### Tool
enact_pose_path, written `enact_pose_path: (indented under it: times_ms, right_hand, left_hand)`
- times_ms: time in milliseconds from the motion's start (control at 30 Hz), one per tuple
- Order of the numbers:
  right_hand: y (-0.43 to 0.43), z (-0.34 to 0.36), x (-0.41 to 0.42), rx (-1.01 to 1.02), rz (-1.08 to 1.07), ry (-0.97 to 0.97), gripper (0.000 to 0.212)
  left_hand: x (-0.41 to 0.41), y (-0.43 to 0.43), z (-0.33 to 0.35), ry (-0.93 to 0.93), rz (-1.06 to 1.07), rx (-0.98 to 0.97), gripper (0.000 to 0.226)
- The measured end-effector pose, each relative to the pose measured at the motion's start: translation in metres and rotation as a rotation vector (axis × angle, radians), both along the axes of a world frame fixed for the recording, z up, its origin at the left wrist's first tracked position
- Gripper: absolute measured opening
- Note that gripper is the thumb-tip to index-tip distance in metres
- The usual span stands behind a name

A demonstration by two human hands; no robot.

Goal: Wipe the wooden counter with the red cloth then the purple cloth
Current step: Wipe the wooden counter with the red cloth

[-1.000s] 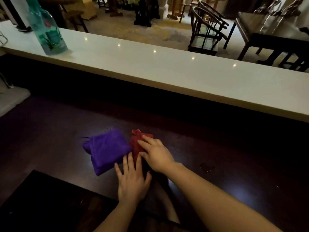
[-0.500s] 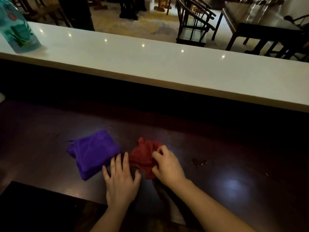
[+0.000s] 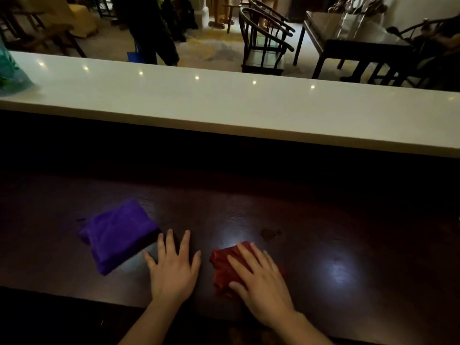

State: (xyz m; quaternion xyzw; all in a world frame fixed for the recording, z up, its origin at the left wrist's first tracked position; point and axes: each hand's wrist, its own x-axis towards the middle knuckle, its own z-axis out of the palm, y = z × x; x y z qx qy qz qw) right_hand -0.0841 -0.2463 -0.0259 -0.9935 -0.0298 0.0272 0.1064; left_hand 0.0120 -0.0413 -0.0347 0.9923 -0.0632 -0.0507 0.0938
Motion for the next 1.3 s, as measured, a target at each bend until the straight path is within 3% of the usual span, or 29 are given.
enact_pose_path:
  times_ms: [233,433,500,700,800,1000,1233,1300]
  right_hand:
    - [-0.084,0.0,0.01,-0.015,-0.223,-0.093,0.052]
    - [-0.098,-0.01,-0.014,-0.032,0.146,-0.132,0.044]
    - [-0.112,-0.01,-0.018,-0.056,0.178,-0.17,0.042]
    - [-0.123,0.001,0.036,0.087,-0.358,-0.219,0.039]
    - [-0.101,0.004,0.058,0.132,-0.297,-0.174,0.038]
    - [-0.106,-0.008,0.013,0.092,-0.012,-0.16,0.045]
    - [-0.104,0.001,0.094,0.204,-0.371,-0.125,0.043]
    - [-0.094,0.003,0.112,0.228,-0.39,-0.116,0.042]
  left_hand:
    - [0.006,-0.021,-0.008,0.008,0.063,0.052,0.07]
    - [0.006,-0.02,-0.009,-0.019,-0.033,0.031,0.071]
    - [0.005,-0.019,-0.01,-0.029,-0.073,0.025,0.068]
    - [0.006,-0.019,-0.013,-0.054,-0.059,0.022,0.065]
    - [0.006,-0.018,-0.012,-0.06,-0.042,-0.001,0.063]
    - [0.005,-0.019,-0.011,-0.058,-0.048,0.007,0.061]
    - [0.005,-0.019,-0.01,-0.056,-0.051,0.014,0.059]
    - [0.006,-0.019,-0.01,-0.053,-0.051,0.015,0.059]
